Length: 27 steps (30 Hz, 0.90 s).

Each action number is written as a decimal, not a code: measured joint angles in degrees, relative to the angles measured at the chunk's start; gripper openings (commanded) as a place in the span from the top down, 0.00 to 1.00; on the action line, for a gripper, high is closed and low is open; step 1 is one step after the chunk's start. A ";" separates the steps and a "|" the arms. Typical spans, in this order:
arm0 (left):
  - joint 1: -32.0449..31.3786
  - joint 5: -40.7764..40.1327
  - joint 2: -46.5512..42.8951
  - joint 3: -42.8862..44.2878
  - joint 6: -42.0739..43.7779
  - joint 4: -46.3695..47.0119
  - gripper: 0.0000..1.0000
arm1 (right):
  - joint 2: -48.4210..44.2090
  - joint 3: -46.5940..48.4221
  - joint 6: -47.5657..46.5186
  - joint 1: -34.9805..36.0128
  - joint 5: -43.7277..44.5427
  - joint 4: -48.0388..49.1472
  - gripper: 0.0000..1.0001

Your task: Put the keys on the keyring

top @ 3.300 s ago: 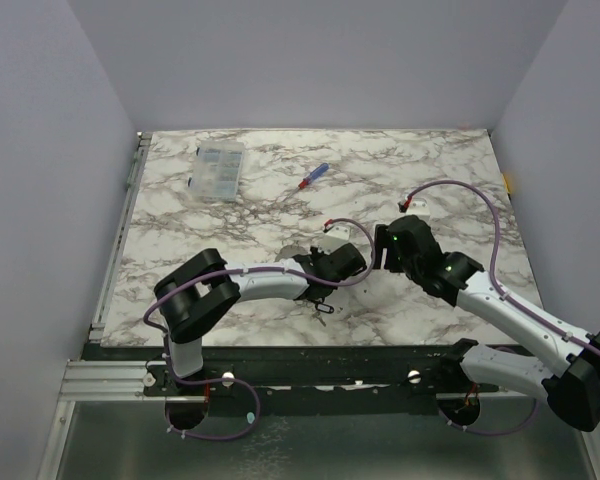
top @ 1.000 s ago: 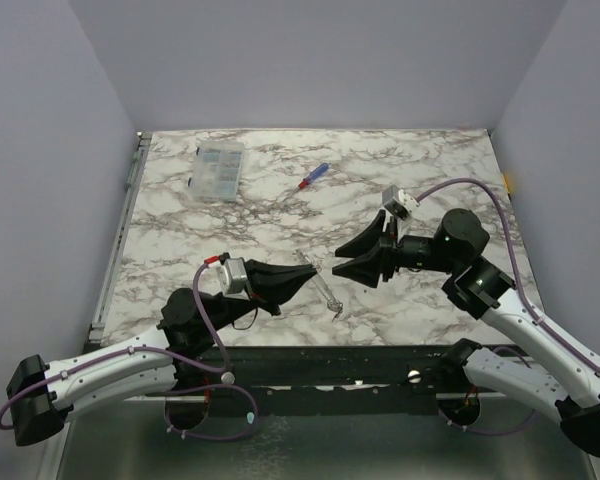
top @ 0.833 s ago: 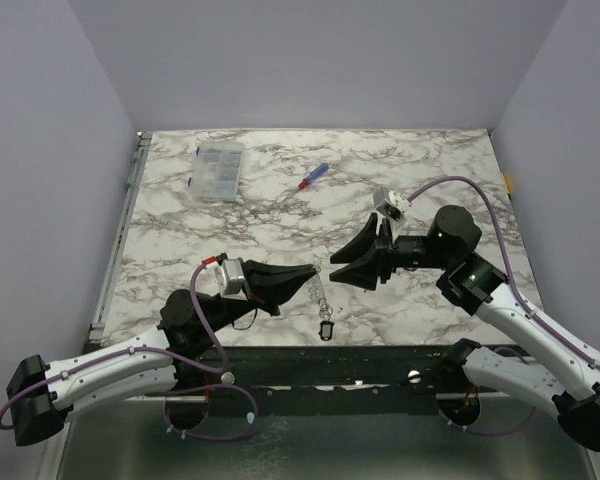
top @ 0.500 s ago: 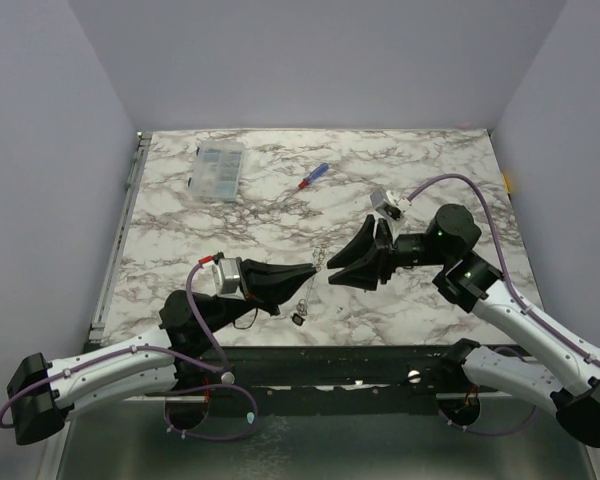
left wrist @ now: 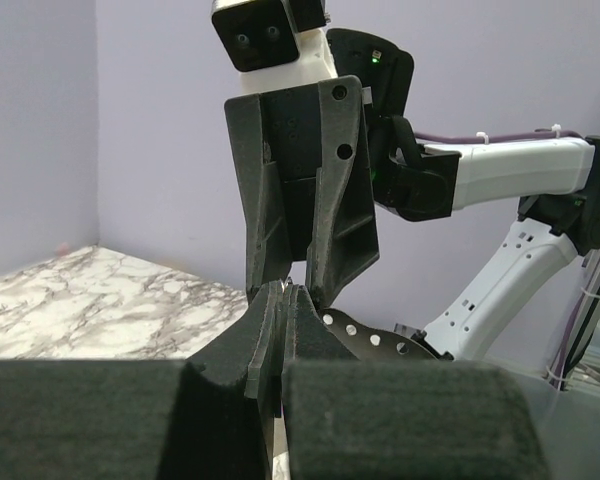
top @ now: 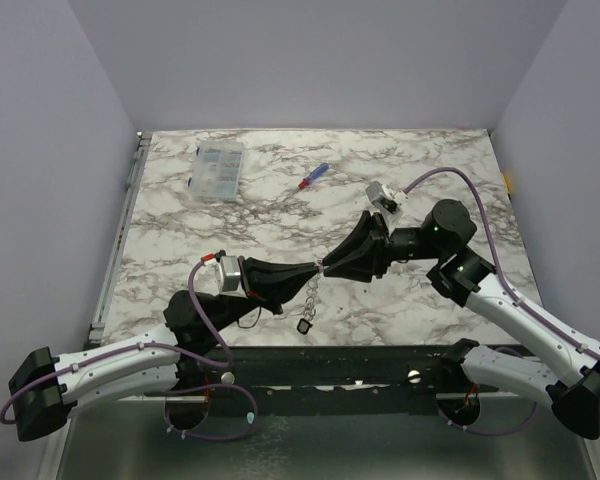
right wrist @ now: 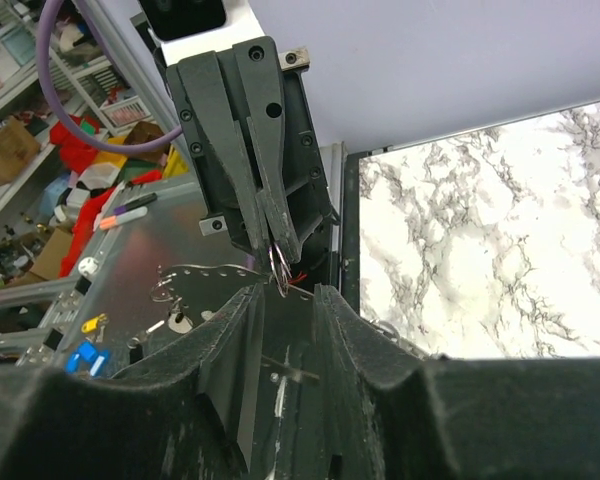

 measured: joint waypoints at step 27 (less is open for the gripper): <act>0.00 -5.60 3.15 -1.29 0.11 8.48 1.00 | 5.16 1.70 5.73 0.15 0.76 7.93 0.96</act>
